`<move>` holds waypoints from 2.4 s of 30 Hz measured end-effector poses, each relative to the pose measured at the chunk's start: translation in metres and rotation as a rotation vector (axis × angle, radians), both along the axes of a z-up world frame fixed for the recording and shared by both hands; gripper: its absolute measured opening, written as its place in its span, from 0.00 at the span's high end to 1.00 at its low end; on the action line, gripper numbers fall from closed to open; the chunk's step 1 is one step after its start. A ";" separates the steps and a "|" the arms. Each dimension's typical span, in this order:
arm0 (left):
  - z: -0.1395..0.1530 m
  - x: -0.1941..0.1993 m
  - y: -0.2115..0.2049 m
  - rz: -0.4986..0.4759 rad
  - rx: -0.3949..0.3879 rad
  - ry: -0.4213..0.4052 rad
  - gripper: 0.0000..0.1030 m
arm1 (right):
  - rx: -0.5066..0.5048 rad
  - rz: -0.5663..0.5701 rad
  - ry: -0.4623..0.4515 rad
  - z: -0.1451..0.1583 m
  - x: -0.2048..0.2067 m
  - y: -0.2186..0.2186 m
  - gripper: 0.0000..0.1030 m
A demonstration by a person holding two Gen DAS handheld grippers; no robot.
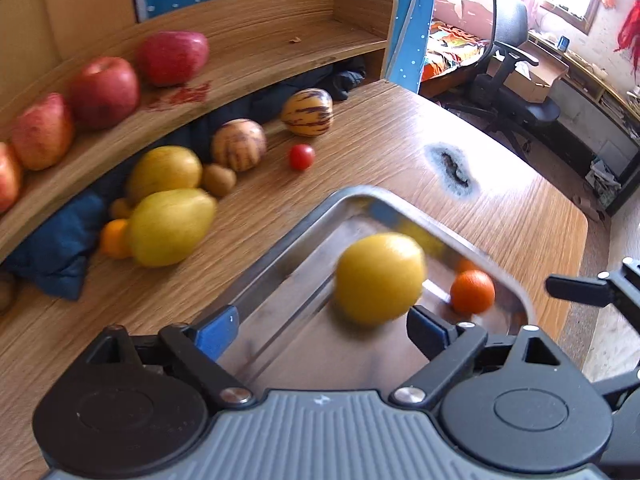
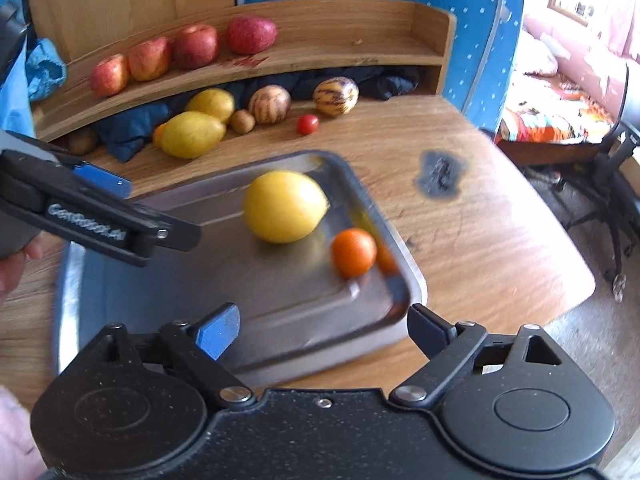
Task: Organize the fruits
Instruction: 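Carry the grapefruit and orange onto the steel tray and open both tools, then withdraw both open tools from the tray toward the fruit row, then grasp a small orange with the left tool while the right tool grasps a yellow pear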
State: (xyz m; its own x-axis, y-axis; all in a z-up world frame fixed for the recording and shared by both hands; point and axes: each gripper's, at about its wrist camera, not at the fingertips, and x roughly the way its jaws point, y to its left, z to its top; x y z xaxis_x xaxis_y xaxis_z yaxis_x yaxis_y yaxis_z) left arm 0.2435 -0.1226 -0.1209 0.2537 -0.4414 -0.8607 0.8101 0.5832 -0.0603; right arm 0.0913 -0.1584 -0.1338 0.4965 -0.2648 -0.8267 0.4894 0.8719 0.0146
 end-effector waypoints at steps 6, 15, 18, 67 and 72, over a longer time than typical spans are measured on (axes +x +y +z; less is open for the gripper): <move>0.008 -0.002 0.051 -0.044 0.031 0.016 0.03 | 0.020 0.040 0.073 -0.001 0.004 0.031 0.04; 0.006 0.003 0.121 -0.025 0.135 0.017 0.01 | 0.058 0.148 0.209 -0.004 0.030 0.064 0.03; 0.008 0.013 0.141 0.004 0.153 0.015 0.01 | 0.059 0.192 0.237 -0.003 0.039 0.075 0.03; -0.004 0.134 0.118 0.608 -0.027 0.141 0.01 | -0.178 0.507 -0.035 0.007 0.160 0.008 0.03; -0.010 0.153 0.105 0.683 -0.092 0.216 0.01 | -0.105 0.535 -0.043 -0.003 0.191 -0.006 0.08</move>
